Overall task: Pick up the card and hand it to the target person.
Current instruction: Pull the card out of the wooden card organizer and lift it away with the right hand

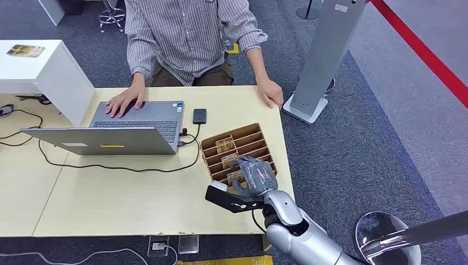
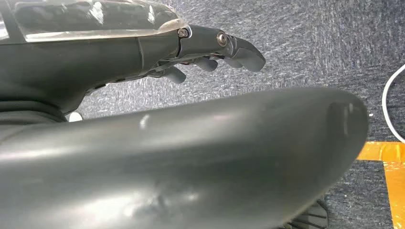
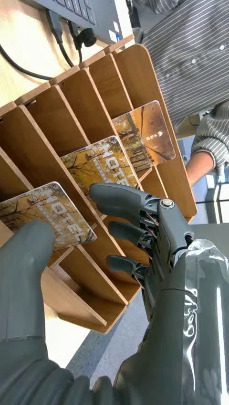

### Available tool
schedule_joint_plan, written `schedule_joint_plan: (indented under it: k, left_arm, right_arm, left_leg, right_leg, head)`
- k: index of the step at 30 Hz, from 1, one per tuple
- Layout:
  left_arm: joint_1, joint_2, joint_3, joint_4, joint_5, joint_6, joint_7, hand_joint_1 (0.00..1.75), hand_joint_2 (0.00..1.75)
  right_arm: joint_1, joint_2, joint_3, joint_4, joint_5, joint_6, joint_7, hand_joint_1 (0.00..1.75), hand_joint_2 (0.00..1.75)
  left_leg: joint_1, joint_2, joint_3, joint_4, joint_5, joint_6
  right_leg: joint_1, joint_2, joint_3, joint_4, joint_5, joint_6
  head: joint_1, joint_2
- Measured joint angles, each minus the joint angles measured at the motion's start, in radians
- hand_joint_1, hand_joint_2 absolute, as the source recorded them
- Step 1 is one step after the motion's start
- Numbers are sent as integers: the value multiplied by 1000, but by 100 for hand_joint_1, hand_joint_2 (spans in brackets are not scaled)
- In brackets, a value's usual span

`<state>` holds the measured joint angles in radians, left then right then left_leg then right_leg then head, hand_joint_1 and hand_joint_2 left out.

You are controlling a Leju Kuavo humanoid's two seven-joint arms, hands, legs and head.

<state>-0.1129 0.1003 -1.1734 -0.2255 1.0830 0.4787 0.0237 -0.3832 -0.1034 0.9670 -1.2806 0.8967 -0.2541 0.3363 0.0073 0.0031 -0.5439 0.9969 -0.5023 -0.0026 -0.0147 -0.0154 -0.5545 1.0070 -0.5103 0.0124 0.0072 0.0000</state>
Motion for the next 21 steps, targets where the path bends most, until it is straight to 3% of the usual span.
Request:
schedule_joint_plan:
  k: [16, 18, 21]
  left_arm:
    - [-1, 0, 0, 0, 0, -1, 0, 0, 0]
    - [-1, 0, 0, 0, 1, -1, 0, 0, 0]
    - [-1, 0, 0, 0, 3, -1, 0, 0, 0]
  right_arm:
    - [0, 0, -8, 37, -6, -1, 5, 89, 175]
    - [0, 0, -8, 42, -5, -1, 2, 99, 175]
    - [0, 0, -8, 48, -4, -2, -2, 136, 175]
  left_leg:
    - [0, 0, 0, 0, 0, 0]
    - [0, 0, 0, 0, 0, 0]
    - [0, 0, 0, 0, 0, 0]
  right_leg:
    - [0, 0, 0, 0, 0, 0]
    - [0, 0, 0, 0, 0, 0]
    - [0, 0, 0, 0, 0, 0]
  head:
    - [0, 0]
    - [0, 0]
    - [0, 0]
